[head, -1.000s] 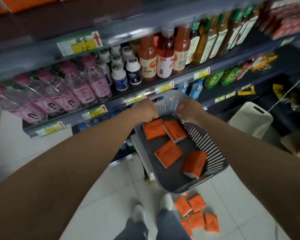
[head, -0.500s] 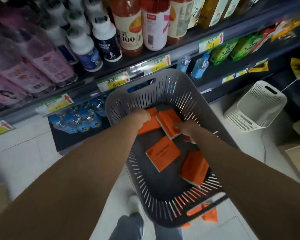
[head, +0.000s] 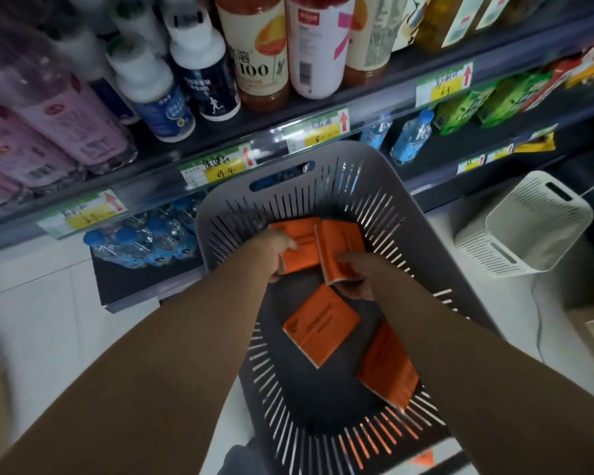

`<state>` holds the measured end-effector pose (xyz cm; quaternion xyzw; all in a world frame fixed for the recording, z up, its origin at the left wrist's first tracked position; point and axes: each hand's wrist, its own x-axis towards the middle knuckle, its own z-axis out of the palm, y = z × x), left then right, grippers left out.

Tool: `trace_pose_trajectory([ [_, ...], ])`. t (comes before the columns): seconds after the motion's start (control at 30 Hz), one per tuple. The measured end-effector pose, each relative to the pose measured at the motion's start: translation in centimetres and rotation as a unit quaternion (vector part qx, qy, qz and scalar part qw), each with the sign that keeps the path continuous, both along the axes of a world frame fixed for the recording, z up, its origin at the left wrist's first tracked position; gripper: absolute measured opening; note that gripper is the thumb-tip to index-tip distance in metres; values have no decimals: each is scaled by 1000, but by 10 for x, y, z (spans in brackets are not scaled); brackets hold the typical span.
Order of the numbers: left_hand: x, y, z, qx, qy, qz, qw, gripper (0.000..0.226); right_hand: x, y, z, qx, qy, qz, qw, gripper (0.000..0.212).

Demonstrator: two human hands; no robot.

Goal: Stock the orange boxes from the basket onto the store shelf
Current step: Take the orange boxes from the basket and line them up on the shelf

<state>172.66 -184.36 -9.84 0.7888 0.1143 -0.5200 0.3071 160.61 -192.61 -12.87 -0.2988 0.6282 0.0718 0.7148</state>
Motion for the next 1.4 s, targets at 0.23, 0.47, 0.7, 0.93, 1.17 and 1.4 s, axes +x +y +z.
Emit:
trace_pose_trajectory([
  [0.23, -8, 5, 32, -19, -20, -37, 999, 42, 0, 9, 30, 19, -27, 19, 999, 37],
  [0.47, -5, 34, 115, -55, -70, -71, 994, 40, -9, 24, 110, -27, -77, 34, 996, 15],
  [0.7, -6, 67, 229, -171, -129, -87, 973, 12, -6, 44, 222, -142, -210, -18, 967, 30],
  [0.93, 14, 107, 326, -266, -231, -59, 934, 13, 12, 76, 330, -211, -351, -76, 909, 6],
  [1.17, 44, 154, 386, -316, -298, 31, 900, 53, 54, 96, 402, -246, -439, -90, 859, 40],
  [1.4, 60, 186, 414, -360, -344, 154, 853, 63, 93, 104, 431, -254, -495, -42, 830, 51],
])
